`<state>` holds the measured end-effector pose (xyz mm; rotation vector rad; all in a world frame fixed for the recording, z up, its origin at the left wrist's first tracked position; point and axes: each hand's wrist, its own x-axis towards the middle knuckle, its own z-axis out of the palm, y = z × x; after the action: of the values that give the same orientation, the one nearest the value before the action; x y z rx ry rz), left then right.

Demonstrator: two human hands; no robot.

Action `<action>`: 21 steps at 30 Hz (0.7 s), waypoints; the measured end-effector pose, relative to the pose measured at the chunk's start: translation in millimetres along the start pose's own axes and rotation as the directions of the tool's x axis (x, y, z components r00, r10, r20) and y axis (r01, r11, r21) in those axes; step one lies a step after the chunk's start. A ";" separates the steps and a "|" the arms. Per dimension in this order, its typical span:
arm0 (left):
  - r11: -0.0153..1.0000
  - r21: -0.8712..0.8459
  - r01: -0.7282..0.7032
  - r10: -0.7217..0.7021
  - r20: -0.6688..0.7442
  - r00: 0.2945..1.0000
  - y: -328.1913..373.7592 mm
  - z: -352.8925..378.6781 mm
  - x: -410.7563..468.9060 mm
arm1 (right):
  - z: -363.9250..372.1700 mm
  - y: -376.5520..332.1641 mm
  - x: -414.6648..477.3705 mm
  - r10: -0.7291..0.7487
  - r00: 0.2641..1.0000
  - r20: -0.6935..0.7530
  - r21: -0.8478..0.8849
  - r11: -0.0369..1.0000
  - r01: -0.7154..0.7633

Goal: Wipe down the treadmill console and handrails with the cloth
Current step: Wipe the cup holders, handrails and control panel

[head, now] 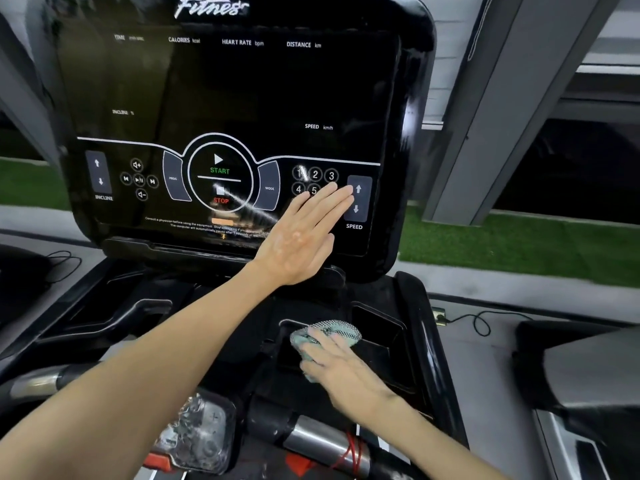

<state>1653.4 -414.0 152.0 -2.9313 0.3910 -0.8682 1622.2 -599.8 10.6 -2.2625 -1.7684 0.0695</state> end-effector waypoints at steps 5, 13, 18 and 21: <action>1.000 -0.002 -0.002 0.001 -0.015 1.000 -0.8 0.8 1.1 | -5.5 23.4 -63.5 -0.147 0.986 0.074 0.137 0.981 0.136; 1.000 -0.012 0.010 -0.010 -0.039 0.999 1.5 3.0 0.1 | -21.2 45.8 -138.5 0.061 0.992 0.109 0.354 0.930 -0.096; 0.999 -0.029 0.016 -0.017 -0.025 1.000 -0.5 1.9 -1.5 | -11.7 17.4 -67.2 0.093 0.995 0.033 0.260 0.961 -0.098; 1.000 -0.026 0.013 -0.013 -0.014 1.000 -1.9 2.0 -2.7 | -11.9 -0.1 -30.5 0.163 0.986 0.034 0.291 0.942 -0.166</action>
<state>1652.7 -411.5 149.2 -2.9558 0.3874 -0.8927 1616.7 -631.1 18.2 -2.1864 -1.4570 0.3517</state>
